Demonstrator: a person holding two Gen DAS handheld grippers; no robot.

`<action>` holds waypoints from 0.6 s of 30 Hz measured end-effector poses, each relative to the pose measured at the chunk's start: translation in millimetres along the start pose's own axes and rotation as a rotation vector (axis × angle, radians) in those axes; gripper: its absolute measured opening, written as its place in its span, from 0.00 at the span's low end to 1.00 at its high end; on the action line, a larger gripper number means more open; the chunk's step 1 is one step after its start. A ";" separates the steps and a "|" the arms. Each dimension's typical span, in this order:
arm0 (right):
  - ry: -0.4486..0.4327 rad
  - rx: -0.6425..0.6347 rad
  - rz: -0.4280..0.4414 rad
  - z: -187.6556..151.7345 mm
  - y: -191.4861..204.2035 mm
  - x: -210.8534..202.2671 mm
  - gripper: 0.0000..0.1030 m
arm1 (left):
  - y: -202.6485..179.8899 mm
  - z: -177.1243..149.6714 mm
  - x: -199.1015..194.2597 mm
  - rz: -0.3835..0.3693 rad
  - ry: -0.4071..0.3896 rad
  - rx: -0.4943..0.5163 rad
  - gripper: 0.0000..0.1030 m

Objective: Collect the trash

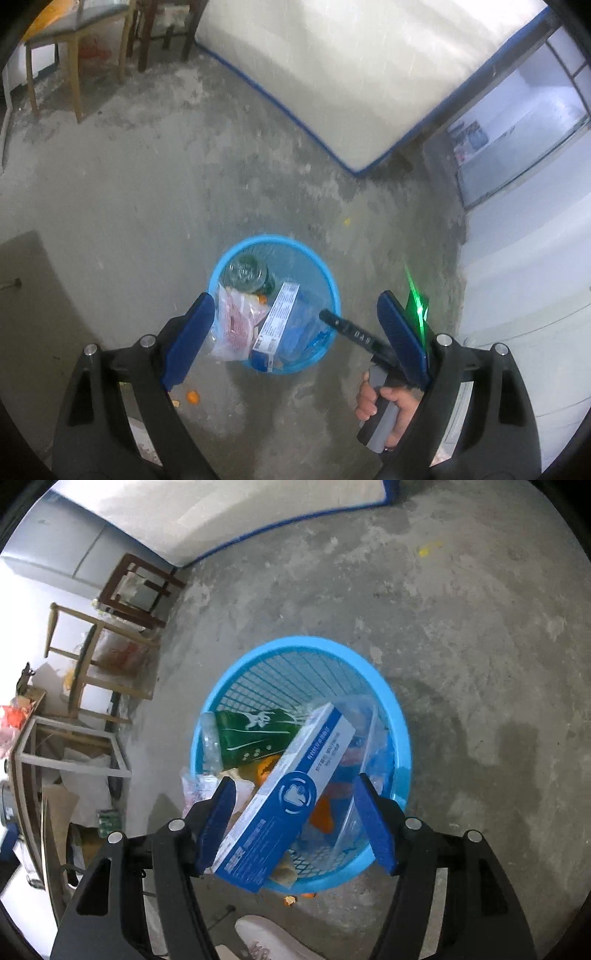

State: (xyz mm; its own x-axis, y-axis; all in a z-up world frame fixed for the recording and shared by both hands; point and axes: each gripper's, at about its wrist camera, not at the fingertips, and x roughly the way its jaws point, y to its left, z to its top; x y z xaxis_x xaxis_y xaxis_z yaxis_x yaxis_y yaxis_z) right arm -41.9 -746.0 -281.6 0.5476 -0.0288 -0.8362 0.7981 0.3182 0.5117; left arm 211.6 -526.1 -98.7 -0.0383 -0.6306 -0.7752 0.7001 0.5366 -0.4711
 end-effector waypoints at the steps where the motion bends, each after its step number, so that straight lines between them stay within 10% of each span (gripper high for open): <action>1: -0.012 -0.016 -0.005 -1.6 2.3 -4.4 0.63 | -0.8 1.1 -13.6 -0.009 -0.020 0.006 0.83; 8: -0.054 -0.139 0.051 -24.2 37.7 -47.3 0.63 | -5.1 -14.7 -118.3 -0.026 -0.146 0.074 0.83; 18: -0.152 -0.417 0.108 -118.0 117.0 -156.1 0.75 | 36.5 -131.9 -257.1 0.211 -0.311 0.064 0.88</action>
State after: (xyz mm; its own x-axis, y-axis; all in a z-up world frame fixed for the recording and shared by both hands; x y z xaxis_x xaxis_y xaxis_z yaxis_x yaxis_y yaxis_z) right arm -63.7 -592.5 -114.5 0.6776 -0.1038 -0.7281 0.5821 0.6807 0.4447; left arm 152.9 -270.4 27.9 0.3227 -0.6554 -0.6829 0.7128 0.6430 -0.2803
